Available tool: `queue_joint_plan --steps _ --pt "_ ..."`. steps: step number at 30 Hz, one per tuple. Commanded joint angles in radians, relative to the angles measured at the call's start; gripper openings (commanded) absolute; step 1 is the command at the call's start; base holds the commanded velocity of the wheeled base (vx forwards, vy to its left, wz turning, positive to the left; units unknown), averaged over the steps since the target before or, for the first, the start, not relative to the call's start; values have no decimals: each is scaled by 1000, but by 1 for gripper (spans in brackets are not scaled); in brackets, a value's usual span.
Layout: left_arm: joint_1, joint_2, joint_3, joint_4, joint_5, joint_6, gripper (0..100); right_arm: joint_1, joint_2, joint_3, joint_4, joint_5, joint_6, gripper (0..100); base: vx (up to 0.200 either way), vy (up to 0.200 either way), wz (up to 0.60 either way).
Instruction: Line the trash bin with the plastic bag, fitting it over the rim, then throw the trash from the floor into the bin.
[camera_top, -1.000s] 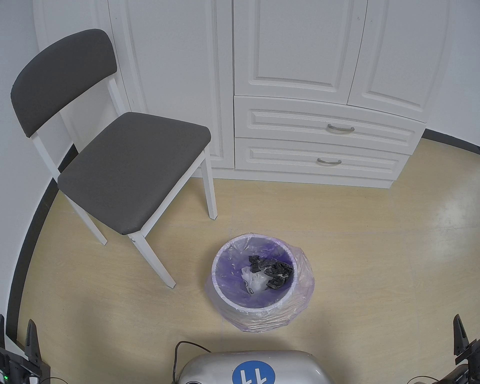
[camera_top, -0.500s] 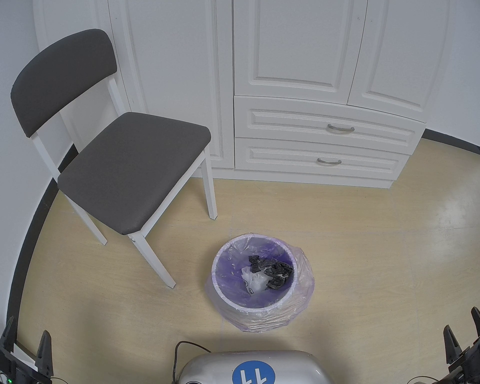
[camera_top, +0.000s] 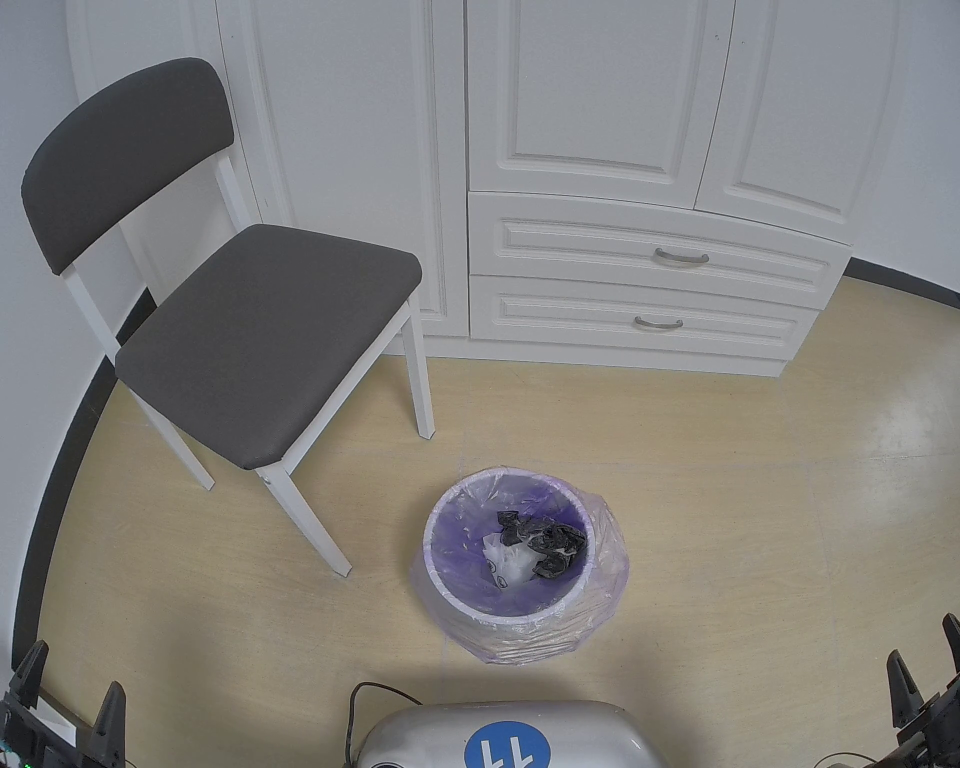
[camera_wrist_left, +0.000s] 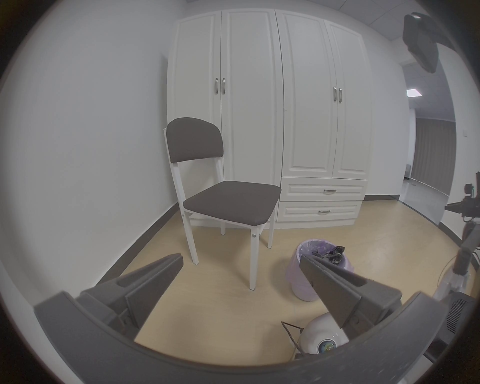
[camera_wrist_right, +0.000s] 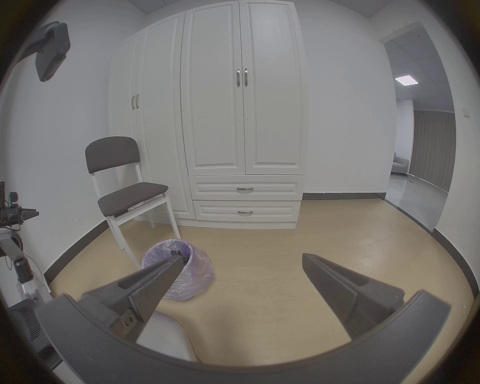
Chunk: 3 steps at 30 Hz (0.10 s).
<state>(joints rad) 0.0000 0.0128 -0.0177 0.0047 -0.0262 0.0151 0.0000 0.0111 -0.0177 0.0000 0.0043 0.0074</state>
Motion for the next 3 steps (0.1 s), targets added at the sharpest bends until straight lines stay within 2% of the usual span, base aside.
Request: queue_joint_plan --steps 1,3 --pt "0 -8 15 -2 2 -1 100 0 -11 16 0 0 0 100 0 0 0" --pt "0 -8 15 -2 2 2 100 0 -11 16 0 0 0 100 0 0 0"
